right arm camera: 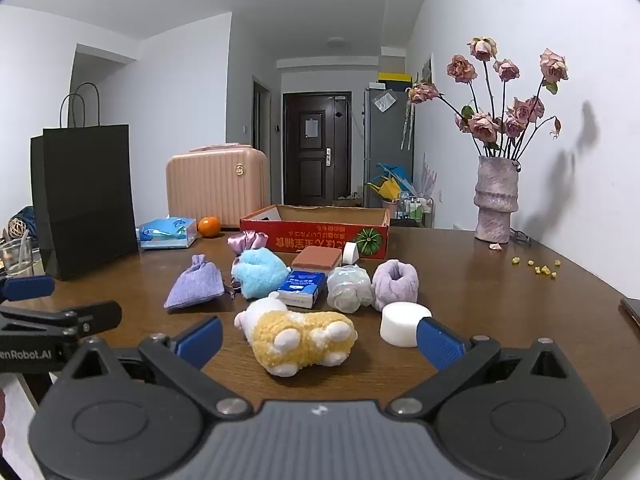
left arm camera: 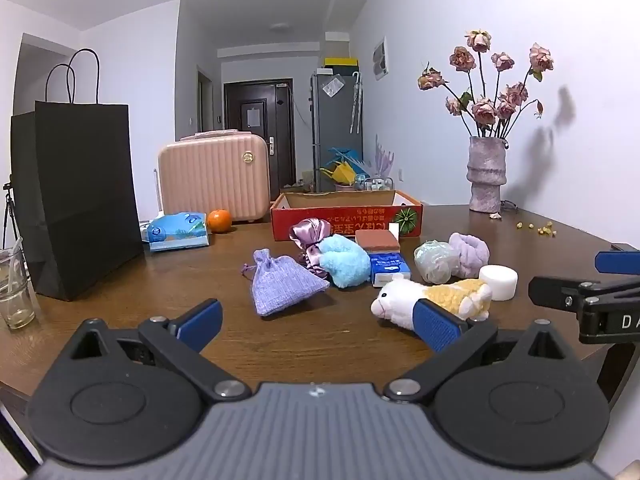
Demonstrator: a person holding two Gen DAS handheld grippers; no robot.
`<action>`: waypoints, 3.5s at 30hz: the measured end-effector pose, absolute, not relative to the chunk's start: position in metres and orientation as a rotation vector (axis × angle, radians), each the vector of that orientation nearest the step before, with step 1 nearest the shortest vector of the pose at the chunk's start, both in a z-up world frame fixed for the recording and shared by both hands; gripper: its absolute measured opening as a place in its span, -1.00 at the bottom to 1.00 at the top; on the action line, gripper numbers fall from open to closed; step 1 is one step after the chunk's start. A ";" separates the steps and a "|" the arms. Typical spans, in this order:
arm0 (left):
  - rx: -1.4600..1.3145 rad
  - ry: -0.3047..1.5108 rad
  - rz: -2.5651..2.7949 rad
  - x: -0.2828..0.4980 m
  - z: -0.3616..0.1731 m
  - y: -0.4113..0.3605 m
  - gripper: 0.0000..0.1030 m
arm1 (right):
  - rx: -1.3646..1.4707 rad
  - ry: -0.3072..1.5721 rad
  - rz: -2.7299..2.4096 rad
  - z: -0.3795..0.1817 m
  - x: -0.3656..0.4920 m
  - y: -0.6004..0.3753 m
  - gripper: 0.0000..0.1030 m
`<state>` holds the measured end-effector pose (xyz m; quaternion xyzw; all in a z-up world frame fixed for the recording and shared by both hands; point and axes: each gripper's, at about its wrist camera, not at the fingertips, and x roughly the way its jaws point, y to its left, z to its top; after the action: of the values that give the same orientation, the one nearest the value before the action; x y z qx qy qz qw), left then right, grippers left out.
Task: Organize soft objects
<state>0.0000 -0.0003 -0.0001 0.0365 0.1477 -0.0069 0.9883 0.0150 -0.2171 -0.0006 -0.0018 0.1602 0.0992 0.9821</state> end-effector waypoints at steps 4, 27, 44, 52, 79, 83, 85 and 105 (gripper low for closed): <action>0.048 0.292 -0.016 0.000 0.000 0.001 1.00 | -0.002 0.322 0.203 -0.001 0.015 -0.216 1.00; 0.048 0.296 -0.014 0.002 0.005 0.004 1.00 | -0.006 0.325 0.202 -0.003 0.016 -0.218 1.00; 0.050 0.295 -0.014 0.002 0.006 0.004 1.00 | -0.004 0.326 0.202 -0.004 0.016 -0.218 1.00; 0.051 0.294 -0.014 0.004 0.006 0.005 1.00 | -0.003 0.327 0.202 -0.003 0.015 -0.217 1.00; 0.053 0.294 -0.013 0.005 0.006 0.006 1.00 | -0.002 0.327 0.203 -0.004 0.016 -0.217 1.00; 0.054 0.296 -0.012 0.006 0.007 0.010 1.00 | -0.002 0.328 0.203 -0.003 0.015 -0.216 1.00; 0.054 0.295 -0.012 0.006 0.006 0.008 1.00 | -0.001 0.327 0.204 -0.004 0.015 -0.216 1.00; 0.054 0.324 0.015 0.022 -0.010 0.011 1.00 | -0.008 0.373 0.226 -0.019 0.048 -0.222 1.00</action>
<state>0.0218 0.0109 -0.0100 0.0267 0.1615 0.0073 0.9865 0.0484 -0.2223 -0.0187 -0.0040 0.1850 0.1122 0.9763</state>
